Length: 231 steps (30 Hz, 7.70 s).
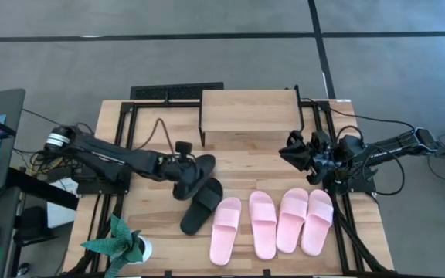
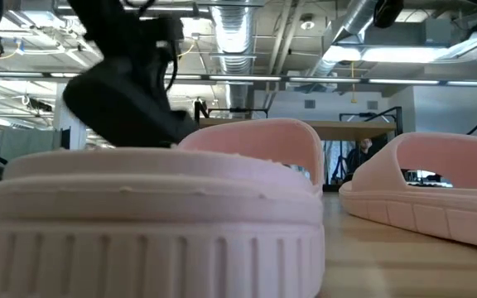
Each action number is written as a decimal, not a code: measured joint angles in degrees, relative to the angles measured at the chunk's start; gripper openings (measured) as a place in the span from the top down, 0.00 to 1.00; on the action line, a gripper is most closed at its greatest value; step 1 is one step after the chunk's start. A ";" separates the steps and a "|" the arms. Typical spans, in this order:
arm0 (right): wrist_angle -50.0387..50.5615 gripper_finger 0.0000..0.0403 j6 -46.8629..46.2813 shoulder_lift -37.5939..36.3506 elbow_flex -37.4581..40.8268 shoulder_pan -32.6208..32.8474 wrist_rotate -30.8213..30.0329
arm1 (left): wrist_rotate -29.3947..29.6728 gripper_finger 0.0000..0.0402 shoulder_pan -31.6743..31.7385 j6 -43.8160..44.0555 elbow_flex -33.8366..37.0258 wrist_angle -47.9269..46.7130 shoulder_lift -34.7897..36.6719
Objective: Pick and place slides into the shelf
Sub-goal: Put the black slipper on the shelf
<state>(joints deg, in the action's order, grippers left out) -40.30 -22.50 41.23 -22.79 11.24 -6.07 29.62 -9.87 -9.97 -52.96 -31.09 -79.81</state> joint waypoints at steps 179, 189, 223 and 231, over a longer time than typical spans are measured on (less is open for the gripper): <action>39.76 0.81 3.76 63.89 -52.62 9.25 -10.40 | -18.61 0.62 11.74 5.46 -79.15 -58.94 7.27; 38.55 0.81 -5.54 69.44 -53.99 7.81 -5.57 | -17.40 0.62 11.76 8.79 -79.13 -58.93 11.29; 94.17 0.84 -19.36 100.30 -111.14 12.08 -22.29 | -18.73 0.62 11.76 8.85 -78.89 -58.92 25.22; 94.11 0.74 -19.94 100.24 -111.12 12.00 -20.97 | -18.42 0.62 11.76 8.67 -78.82 -58.92 25.14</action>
<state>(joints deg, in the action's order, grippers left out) 53.81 -42.44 141.47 -133.91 23.24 -27.04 11.20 1.89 -1.30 -131.79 -90.02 -54.68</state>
